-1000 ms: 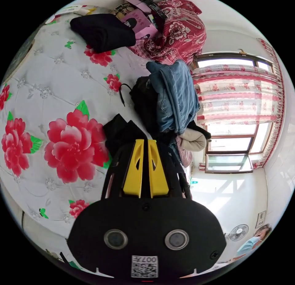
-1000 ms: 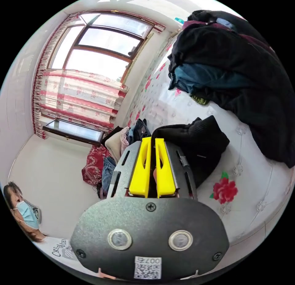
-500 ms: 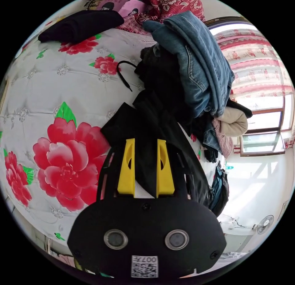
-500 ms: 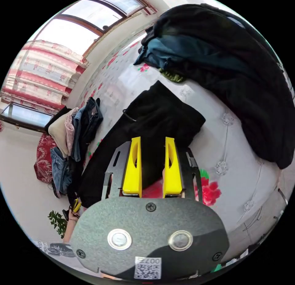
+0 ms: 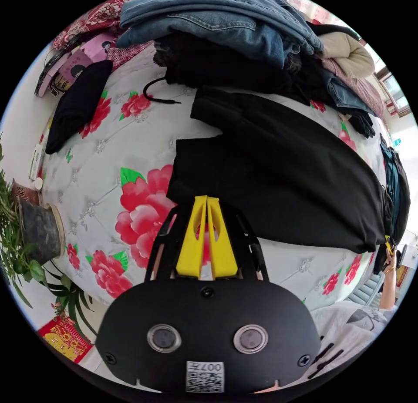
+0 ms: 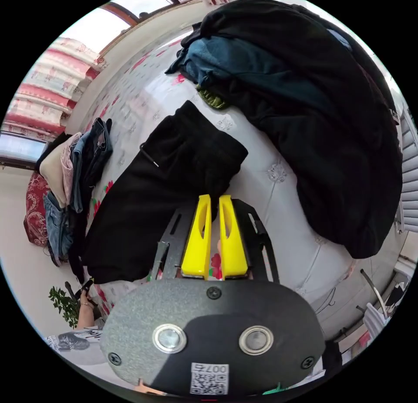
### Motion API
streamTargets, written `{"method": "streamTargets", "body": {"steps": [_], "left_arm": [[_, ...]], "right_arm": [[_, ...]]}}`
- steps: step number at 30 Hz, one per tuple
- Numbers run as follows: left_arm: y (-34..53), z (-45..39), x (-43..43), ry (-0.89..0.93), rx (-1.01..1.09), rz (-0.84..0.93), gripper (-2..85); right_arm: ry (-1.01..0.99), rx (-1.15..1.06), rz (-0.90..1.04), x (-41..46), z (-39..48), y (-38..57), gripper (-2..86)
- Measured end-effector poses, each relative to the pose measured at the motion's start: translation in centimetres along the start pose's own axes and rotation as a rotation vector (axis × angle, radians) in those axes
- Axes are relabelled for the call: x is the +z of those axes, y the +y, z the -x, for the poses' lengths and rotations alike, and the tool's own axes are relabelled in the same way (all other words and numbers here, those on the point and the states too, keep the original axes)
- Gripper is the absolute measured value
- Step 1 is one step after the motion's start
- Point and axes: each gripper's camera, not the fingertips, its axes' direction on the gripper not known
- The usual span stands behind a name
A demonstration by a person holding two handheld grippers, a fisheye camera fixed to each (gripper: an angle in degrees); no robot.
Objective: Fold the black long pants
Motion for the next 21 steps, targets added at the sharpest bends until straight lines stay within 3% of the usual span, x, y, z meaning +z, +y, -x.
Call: {"method": "streamTargets", "body": {"steps": [7, 10, 13, 15, 18, 21], "left_arm": [[8.2, 2.9, -1.0, 0.196, -0.097, -0.041, -0.6], [10.1, 5.4, -4.0, 0.248, -0.214, -0.152, 1.5], [9.6, 6.5, -6.3, 0.275, -0.227, -0.269, 6.0], [6.8, 6.9, -5.6, 0.373, -0.225, -0.26, 9.3], [2.5, 7.1, -2.6, 0.509, -0.261, -0.184, 10.2], [-0.7, 7.4, 0.9, 0.525, -0.33, -0.07, 7.2]], "right_arm": [[0.328, -0.061, 0.047, 1.5, 0.8, 4.8, 4.9], [0.294, -0.186, -0.084, -0.4, 5.9, 7.2, 5.6], [0.159, -0.494, -0.105, 0.3, 15.0, 11.2, 6.3], [0.065, -0.746, 0.009, 3.8, 22.5, 15.3, 6.8], [0.015, -0.933, 0.158, 9.0, 29.1, 20.3, 7.0], [0.082, -1.077, 0.294, 14.3, 32.7, 24.5, 6.1]]}}
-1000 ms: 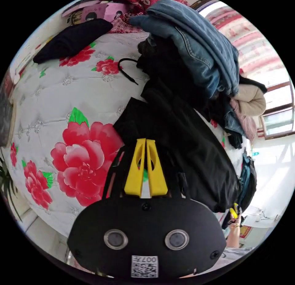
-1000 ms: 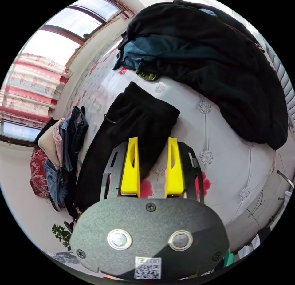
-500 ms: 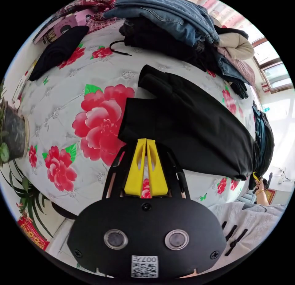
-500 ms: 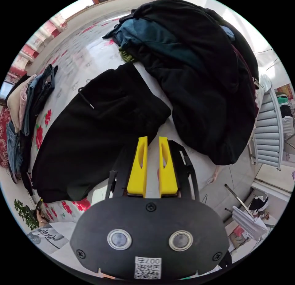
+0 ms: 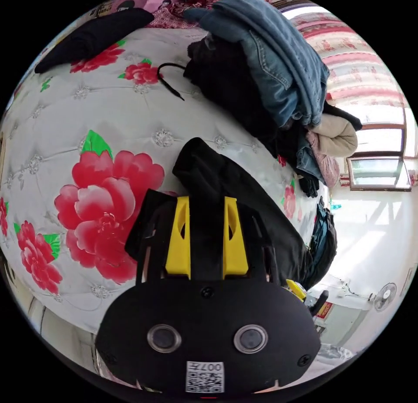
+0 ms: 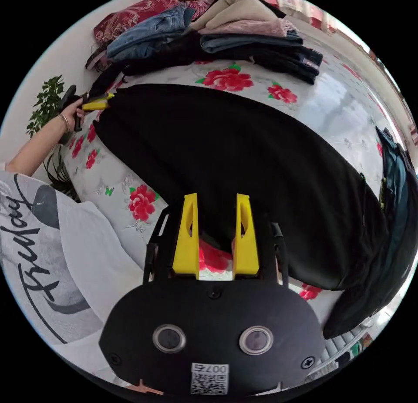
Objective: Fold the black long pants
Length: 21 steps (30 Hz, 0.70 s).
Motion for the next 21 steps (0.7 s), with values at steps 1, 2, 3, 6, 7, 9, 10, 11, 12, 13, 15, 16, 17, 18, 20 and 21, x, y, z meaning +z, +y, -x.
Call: {"method": "streamTargets", "body": {"steps": [1, 2, 3, 6, 7, 9, 10, 11, 12, 13, 15, 16, 17, 18, 20, 21], "left_arm": [[-0.4, 0.2, 0.4, -0.005, -0.021, 0.017, 5.9], [-0.8, 0.5, 0.6, -0.017, -0.049, 0.018, 3.3], [-0.8, 0.7, 0.2, 0.014, -0.059, 0.002, 2.7], [0.5, -0.2, -3.0, 0.094, 0.001, -0.083, 1.7], [0.9, -0.5, -3.8, 0.103, 0.024, -0.094, 1.7], [3.5, -1.3, -7.4, 0.133, 0.102, -0.147, 1.7], [4.2, -1.3, -8.2, 0.139, 0.118, -0.163, 1.8], [5.6, -1.0, -9.6, 0.135, 0.139, -0.192, 2.0], [6.8, 0.0, -10.3, 0.118, 0.139, -0.212, 2.3], [7.2, 0.7, -10.4, 0.102, 0.133, -0.218, 2.5], [8.0, 4.8, -8.1, 0.033, 0.046, -0.181, 3.9], [8.0, 6.1, -7.0, 0.022, 0.002, -0.153, 4.3], [8.2, 8.5, -5.0, 0.026, -0.091, -0.102, 5.1], [8.5, 10.4, -3.8, 0.077, -0.152, -0.09, 5.9], [9.3, 11.6, -4.0, 0.166, -0.178, -0.159, 7.6], [9.6, 11.5, -4.6, 0.188, -0.165, -0.194, 8.7]], "right_arm": [[0.022, -0.02, 0.032, 1.0, 0.7, -0.3, 5.6], [0.095, -0.043, 0.107, 3.1, 1.6, -0.7, 4.5], [0.156, -0.069, 0.112, 3.9, 2.4, -0.8, 3.3], [0.206, -0.057, 0.108, 2.7, 2.7, -0.8, 0.7], [0.202, -0.054, 0.083, 1.9, 2.7, -0.6, 0.5], [0.188, -0.05, -0.03, -1.9, 2.9, 0.5, 0.1], [0.196, -0.056, -0.052, -2.9, 3.0, 0.9, 0.0], [0.211, -0.073, -0.086, -4.4, 3.3, 1.7, -0.1], [0.211, -0.095, -0.103, -5.4, 3.5, 2.5, -0.1], [0.2, -0.108, -0.103, -5.6, 3.5, 2.8, -0.1], [0.08, -0.145, -0.047, -4.2, 3.3, 3.8, -0.1], [0.047, -0.144, -0.029, -3.4, 3.2, 4.0, -0.1], [-0.007, -0.129, 0.031, -1.1, 2.9, 4.2, -0.1], [-0.036, -0.103, 0.12, 1.5, 2.6, 4.3, -0.1], [0.005, -0.083, 0.212, 4.4, 2.6, 4.8, 0.0], [0.035, -0.076, 0.204, 4.7, 2.9, 5.3, 0.1]]}}
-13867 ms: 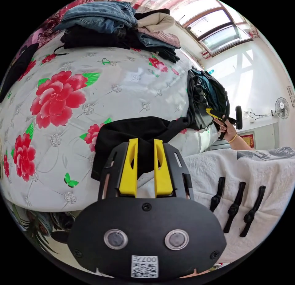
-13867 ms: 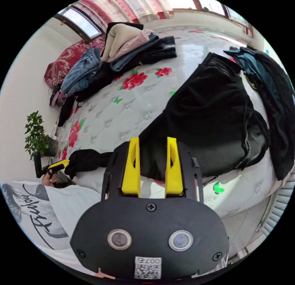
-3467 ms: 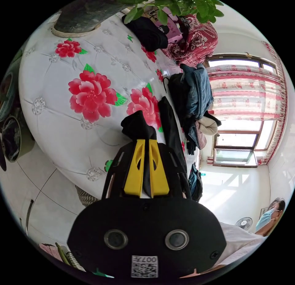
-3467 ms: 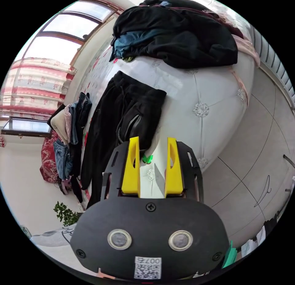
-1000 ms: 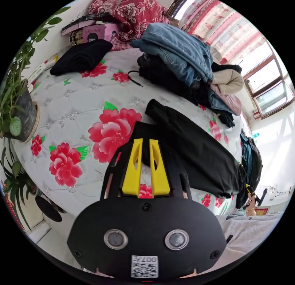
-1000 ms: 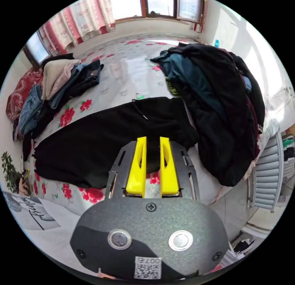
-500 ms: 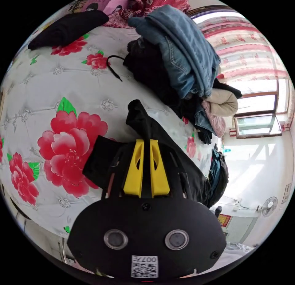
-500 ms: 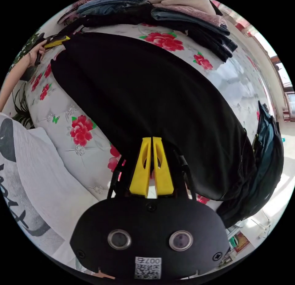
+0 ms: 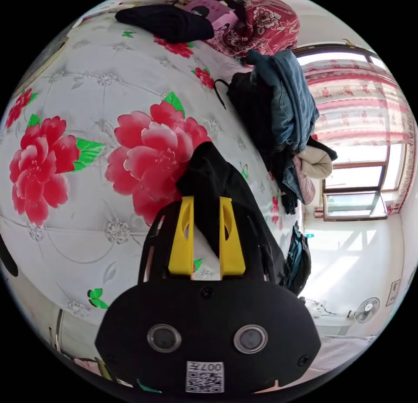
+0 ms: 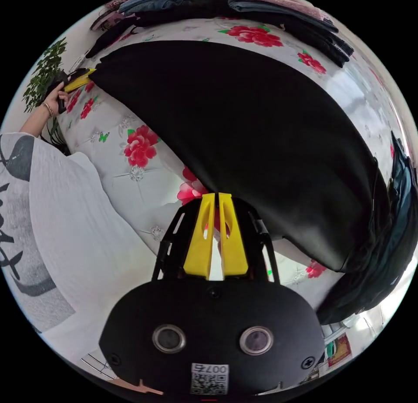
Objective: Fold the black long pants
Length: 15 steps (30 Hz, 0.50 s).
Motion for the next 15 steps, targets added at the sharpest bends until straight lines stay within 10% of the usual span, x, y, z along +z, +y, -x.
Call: {"method": "streamTargets", "body": {"steps": [15], "left_arm": [[-1.2, 3.8, -0.1, 0.047, -0.111, -0.083, 9.4]], "right_arm": [[-0.32, 0.442, -0.387, -6.3, -10.9, 12.2, 0.4]]}}
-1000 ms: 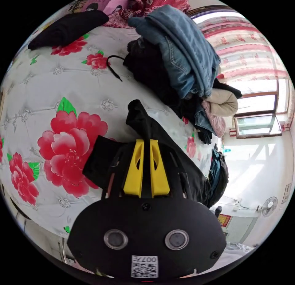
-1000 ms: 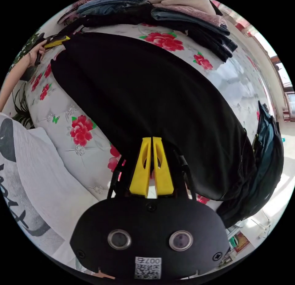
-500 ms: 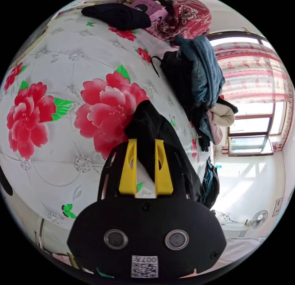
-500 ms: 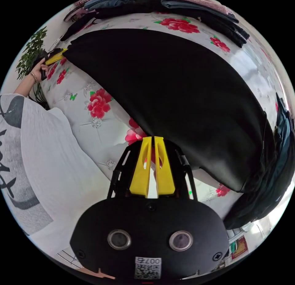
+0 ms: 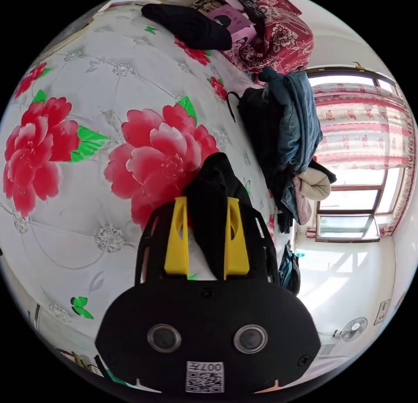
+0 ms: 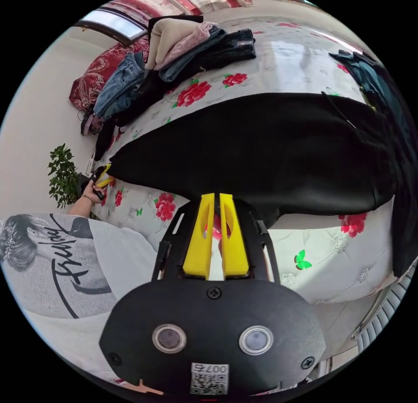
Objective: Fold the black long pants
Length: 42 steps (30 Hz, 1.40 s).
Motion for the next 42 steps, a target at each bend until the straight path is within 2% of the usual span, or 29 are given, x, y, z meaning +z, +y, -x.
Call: {"method": "streamTargets", "body": {"steps": [4, 8, 10, 12, 14, 16, 17, 18, 19, 21, 23, 26, 34, 37, 40, 42], "left_arm": [[-1.4, -1.0, 0.7, 0.101, 0.001, 0.022, 5.9], [0.2, -10.1, 0.1, 0.225, 0.313, 0.049, 5.4], [2.7, -16.2, 0.8, 0.278, 0.499, 0.133, 5.5], [8.1, -24.5, 3.0, 0.361, 0.747, 0.292, 5.8], [13.2, -29.5, 5.4, 0.394, 0.901, 0.417, 6.2], [18.3, -32.5, 9.0, 0.357, 0.992, 0.514, 7.3], [21.2, -33.4, 12.2, 0.266, 1.028, 0.577, 8.3], [23.4, -33.3, 15.8, 0.154, 1.01, 0.674, 9.2], [24.2, -33.0, 17.4, 0.12, 0.993, 0.728, 9.3], [25.3, -31.2, 20.0, 0.15, 0.886, 0.817, 9.2], [25.0, -30.0, 19.4, 0.151, 0.886, 0.794, 8.8], [23.2, -27.5, 17.6, 0.039, 0.913, 0.745, 8.5], [17.6, -19.1, 12.8, -0.076, 0.674, 0.616, 8.5], [16.6, -17.7, 11.9, -0.059, 0.603, 0.583, 8.5], [15.4, -16.5, 11.2, -0.031, 0.539, 0.564, 8.4], [14.4, -15.8, 11.0, -0.033, 0.519, 0.56, 8.4]], "right_arm": [[-0.019, 0.054, -0.071, -3.2, -3.2, 1.3, 0.7], [-0.066, 0.217, -0.216, -8.1, -9.4, 4.1, 2.2], [-0.069, 0.309, -0.294, -10.3, -12.9, 5.8, 3.5], [-0.014, 0.468, -0.397, -13.5, -17.9, 8.3, 4.9], [-0.009, 0.575, -0.496, -15.8, -21.6, 10.4, 6.1], [-0.026, 0.668, -0.581, -17.4, -24.9, 12.2, 7.3], [-0.044, 0.721, -0.611, -18.0, -27.0, 13.1, 8.0], [-0.056, 0.762, -0.624, -18.2, -28.7, 13.7, 8.6], [-0.06, 0.778, -0.623, -18.1, -29.5, 13.8, 8.8], [-0.104, 0.828, -0.597, -17.6, -32.2, 13.9, 9.3], [-0.122, 0.843, -0.596, -17.3, -33.6, 13.8, 9.4], [-0.165, 0.866, -0.627, -17.1, -35.6, 13.3, 9.2], [-0.212, 0.949, -0.585, -16.5, -38.5, 9.3, 4.2], [-0.179, 0.797, -0.631, -18.4, -35.9, 7.6, 2.0], [-0.175, 0.467, -0.667, -21.5, -28.5, 4.5, 0.8], [-0.113, 0.143, -0.613, -22.4, -19.1, 1.7, 0.4]]}}
